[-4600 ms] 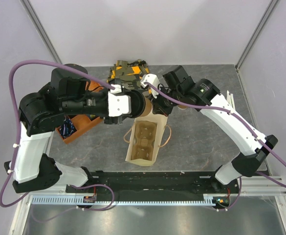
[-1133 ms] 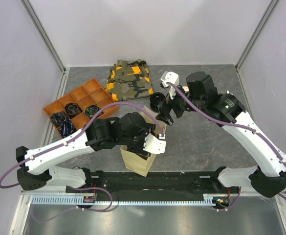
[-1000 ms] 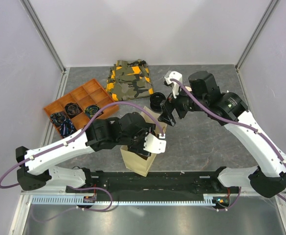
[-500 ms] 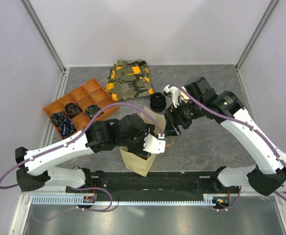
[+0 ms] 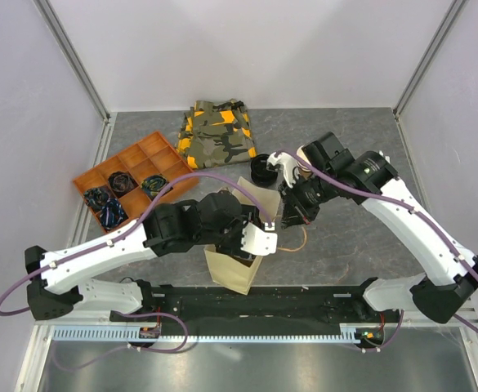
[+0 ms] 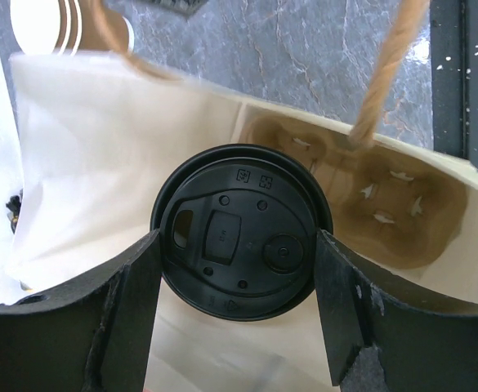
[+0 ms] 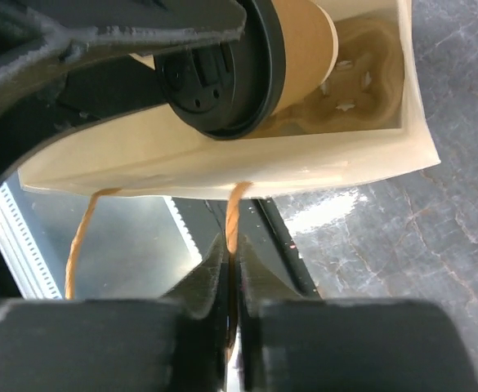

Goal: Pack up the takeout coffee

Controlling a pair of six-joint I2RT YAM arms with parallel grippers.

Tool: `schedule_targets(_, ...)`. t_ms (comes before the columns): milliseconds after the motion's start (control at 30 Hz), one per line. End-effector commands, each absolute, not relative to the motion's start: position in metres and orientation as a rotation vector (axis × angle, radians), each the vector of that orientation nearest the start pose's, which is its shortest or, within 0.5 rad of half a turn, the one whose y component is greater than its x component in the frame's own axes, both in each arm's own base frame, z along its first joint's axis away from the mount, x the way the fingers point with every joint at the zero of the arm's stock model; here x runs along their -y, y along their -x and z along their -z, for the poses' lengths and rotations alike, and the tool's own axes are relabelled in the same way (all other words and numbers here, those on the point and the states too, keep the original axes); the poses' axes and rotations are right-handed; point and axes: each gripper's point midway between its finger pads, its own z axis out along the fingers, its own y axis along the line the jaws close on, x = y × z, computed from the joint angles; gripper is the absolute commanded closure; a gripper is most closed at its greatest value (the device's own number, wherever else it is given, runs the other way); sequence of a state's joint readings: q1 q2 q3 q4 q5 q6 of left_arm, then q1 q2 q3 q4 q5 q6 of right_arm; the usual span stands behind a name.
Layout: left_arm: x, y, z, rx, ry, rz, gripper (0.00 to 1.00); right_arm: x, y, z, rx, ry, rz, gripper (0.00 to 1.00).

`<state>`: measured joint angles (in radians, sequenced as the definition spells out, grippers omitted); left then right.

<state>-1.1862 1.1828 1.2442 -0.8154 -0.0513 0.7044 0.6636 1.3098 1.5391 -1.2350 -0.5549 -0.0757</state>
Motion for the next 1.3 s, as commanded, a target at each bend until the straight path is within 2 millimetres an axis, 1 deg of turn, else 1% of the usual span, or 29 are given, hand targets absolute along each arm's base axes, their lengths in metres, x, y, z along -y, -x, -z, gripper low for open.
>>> schedule_targets(0, 0.297, -0.159, -0.247, -1.277, -1.869, 0.179, 0.72, -0.239, -0.165, -0.27, -2.235, 1.279, -0.908, 1.0)
schedule_targets(67, 0.299, -0.161, -0.241, -1.283, -1.898, 0.168, 0.73, -0.24, -0.168, -0.273, -2.177, 1.32, -0.891, 1.0)
schedule_targets(100, 0.301, -0.161, -0.243, -1.282, -1.902, 0.164, 0.73, -0.24, -0.168, -0.275, -2.152, 1.335, -0.886, 1.0)
schedule_targets(233, 0.299, -0.162, -0.235, -1.317, -1.935, 0.152, 0.73, -0.237, -0.165, -0.282, -2.056, 1.372, -0.872, 1.0)
schedule_targets(367, 0.295, -0.161, -0.24, -1.342, -1.919, 0.168, 0.73, -0.233, -0.159, -0.281, -1.982, 1.434, -0.855, 1.0)
schedule_targets(400, 0.296, -0.16, -0.247, -1.338, -1.903, 0.199, 0.73, -0.232, -0.159, -0.279, -1.969, 1.449, -0.846, 1.0)
schedule_targets(433, 0.293, -0.164, -0.249, -1.375, -1.877, 0.203, 0.73, -0.23, -0.158, -0.277, -1.946, 1.474, -0.831, 1.0)
schedule_targets(467, 0.295, -0.158, -0.253, -1.373, -1.884, 0.26, 0.73, -0.228, -0.158, -0.275, -1.936, 1.487, -0.821, 1.0)
schedule_targets(600, 0.299, -0.161, -0.254, -1.39, -1.877, 0.287, 0.73, -0.227, -0.157, -0.27, -1.897, 1.526, -0.808, 1.0)
schedule_targets(633, 0.3, -0.165, -0.25, -1.422, -1.867, 0.293, 0.73, -0.228, -0.158, -0.27, -1.887, 1.532, -0.806, 1.0)
schedule_targets(667, 0.302, -0.164, -0.249, -1.429, -1.868, 0.32, 0.73, -0.228, -0.159, -0.269, -1.885, 1.533, -0.805, 1.0)
schedule_targets(700, 0.304, -0.166, -0.244, -1.451, -1.871, 0.328, 0.73, -0.228, -0.159, -0.268, -1.884, 1.533, -0.805, 1.0)
schedule_targets(800, 0.309, -0.168, -0.239, -1.454, -1.866, 0.346, 0.74, -0.229, -0.159, -0.266, -1.868, 1.534, -0.802, 1.0)
schedule_targets(833, 0.31, -0.169, -0.234, -1.463, -1.871, 0.346, 0.74, -0.228, -0.159, -0.266, -1.862, 1.53, -0.8, 1.0)
schedule_targets(967, 0.315, -0.182, -0.227, -1.49, -1.834, 0.322, 0.75, -0.226, -0.159, -0.264, -1.832, 1.549, -0.778, 1.0)
schedule_targets(1033, 0.318, -0.189, -0.225, -1.499, -1.796, 0.313, 0.76, -0.224, -0.159, -0.261, -1.822, 1.553, -0.764, 1.0)
schedule_targets(1067, 0.319, -0.192, -0.227, -1.498, -1.771, 0.31, 0.76, -0.223, -0.159, -0.261, -1.816, 1.557, -0.757, 1.0)
schedule_targets(1133, 0.322, -0.195, -0.225, -1.497, -1.726, 0.319, 0.76, -0.221, -0.159, -0.257, -1.805, 1.57, -0.743, 1.0)
schedule_targets(1167, 0.322, -0.195, -0.228, -1.485, -1.702, 0.322, 0.76, -0.22, -0.16, -0.256, -1.801, 1.572, -0.733, 1.0)
schedule_targets(1200, 0.321, -0.197, -0.227, -1.489, -1.684, 0.321, 0.76, -0.218, -0.159, -0.253, -1.805, 1.575, -0.728, 1.0)
schedule_targets(1267, 0.322, -0.2, -0.221, -1.497, -1.663, 0.307, 0.76, -0.217, -0.16, -0.253, -1.798, 1.569, -0.718, 1.0)
